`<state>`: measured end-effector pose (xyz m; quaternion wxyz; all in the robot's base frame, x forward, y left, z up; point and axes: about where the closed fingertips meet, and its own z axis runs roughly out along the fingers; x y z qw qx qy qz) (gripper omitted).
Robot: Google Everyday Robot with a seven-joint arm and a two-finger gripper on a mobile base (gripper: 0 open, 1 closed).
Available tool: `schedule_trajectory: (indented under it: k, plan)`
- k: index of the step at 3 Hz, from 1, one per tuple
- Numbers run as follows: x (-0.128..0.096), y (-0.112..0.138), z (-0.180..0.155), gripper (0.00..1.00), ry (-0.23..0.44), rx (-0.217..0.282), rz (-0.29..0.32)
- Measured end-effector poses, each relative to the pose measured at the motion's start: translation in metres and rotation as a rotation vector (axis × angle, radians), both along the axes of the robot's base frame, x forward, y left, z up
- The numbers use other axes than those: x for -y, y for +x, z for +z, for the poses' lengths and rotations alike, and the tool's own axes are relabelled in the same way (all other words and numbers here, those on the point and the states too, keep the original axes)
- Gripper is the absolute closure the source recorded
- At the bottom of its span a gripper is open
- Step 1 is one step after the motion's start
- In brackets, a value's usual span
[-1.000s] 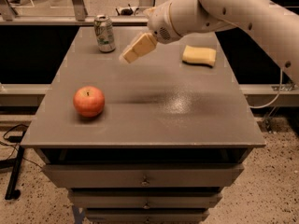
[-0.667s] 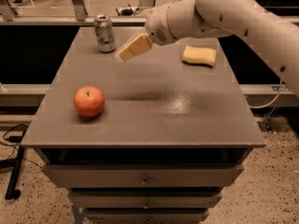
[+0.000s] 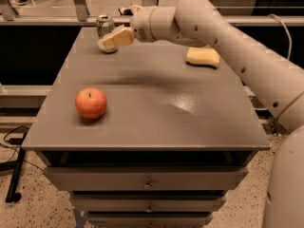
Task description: Move 7up can near apple
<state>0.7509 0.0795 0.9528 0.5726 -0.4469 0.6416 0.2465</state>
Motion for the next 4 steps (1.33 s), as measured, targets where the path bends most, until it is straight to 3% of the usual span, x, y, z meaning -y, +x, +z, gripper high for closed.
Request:
schedule_trajectory:
  k: [3, 4]
  plan:
    - [-0.047, 0.074, -0.029, 0.00, 0.097, -0.012, -0.036]
    - [-0.058, 0.088, -0.039, 0.16, 0.092, -0.027, -0.048]
